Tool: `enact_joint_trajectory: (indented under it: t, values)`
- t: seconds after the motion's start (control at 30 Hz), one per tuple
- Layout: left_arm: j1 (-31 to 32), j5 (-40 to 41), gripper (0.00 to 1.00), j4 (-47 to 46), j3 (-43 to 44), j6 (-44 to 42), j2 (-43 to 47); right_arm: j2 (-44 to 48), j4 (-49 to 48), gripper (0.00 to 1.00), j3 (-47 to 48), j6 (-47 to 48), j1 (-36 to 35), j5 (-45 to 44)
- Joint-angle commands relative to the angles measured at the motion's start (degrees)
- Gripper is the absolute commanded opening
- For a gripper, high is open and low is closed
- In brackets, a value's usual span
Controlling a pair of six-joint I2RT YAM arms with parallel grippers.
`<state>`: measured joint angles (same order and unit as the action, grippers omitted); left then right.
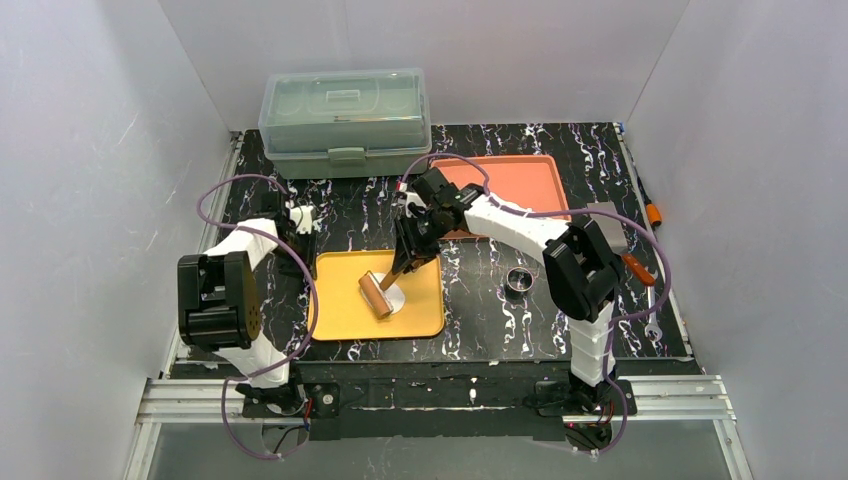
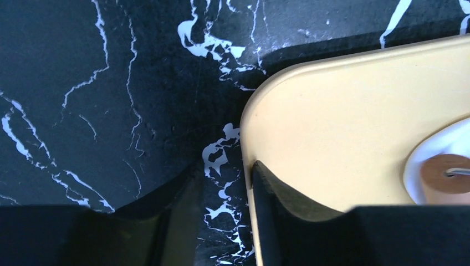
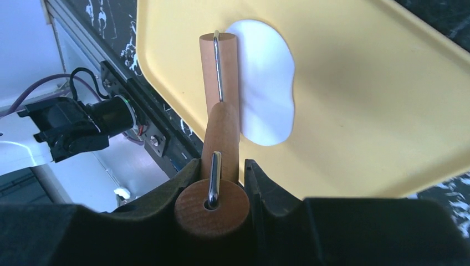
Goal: Roll out the dumpling wrappers from the dough
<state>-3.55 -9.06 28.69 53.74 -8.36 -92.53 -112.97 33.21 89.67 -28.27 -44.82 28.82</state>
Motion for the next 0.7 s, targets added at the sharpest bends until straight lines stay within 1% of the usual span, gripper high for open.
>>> enact_joint_trajectory:
  t: [0.0,0.13,0.17,0.2,0.33,0.4,0.47,0.57,0.67]
  values:
    - [0.3,-3.1,0.30,0.8,0.0,2.8,-3.6,0.3,-3.7,0.01,-3.7,-0.3,-1.3,-4.8]
    - [0.4,-4.2,0.15,1.6,0.7,4.2,-4.7,1.0,-2.4,0.01,-3.6,1.2,-1.4,-10.2]
    - [0.4,-4.4,0.09,1.9,0.8,4.5,-4.9,0.9,-2.3,0.01,-3.6,1.4,-1.4,-11.5]
    - [0.4,-4.9,0.00,2.3,1.0,4.9,-5.0,0.7,-2.2,0.01,-3.6,1.5,-1.4,-12.6]
    - [0.4,-5.3,0.00,2.2,0.8,6.4,-4.5,-1.0,-1.1,0.01,-2.9,2.3,-1.4,-13.9]
    - [0.3,-5.1,0.00,1.8,0.3,6.6,-3.6,-0.9,2.9,0.01,-1.5,5.0,-0.7,-16.8]
    - [0.3,-5.1,0.00,1.3,-0.3,6.6,-2.4,0.3,4.8,0.01,-1.1,6.8,0.9,-19.1]
    - [0.4,-4.7,0.00,0.4,-0.9,6.4,-1.8,0.8,4.8,0.01,-0.7,7.2,1.6,-20.1]
    - [0.4,-4.6,0.00,0.2,-0.9,6.5,-1.8,-0.9,3.5,0.01,-1.3,5.8,0.1,-18.3]
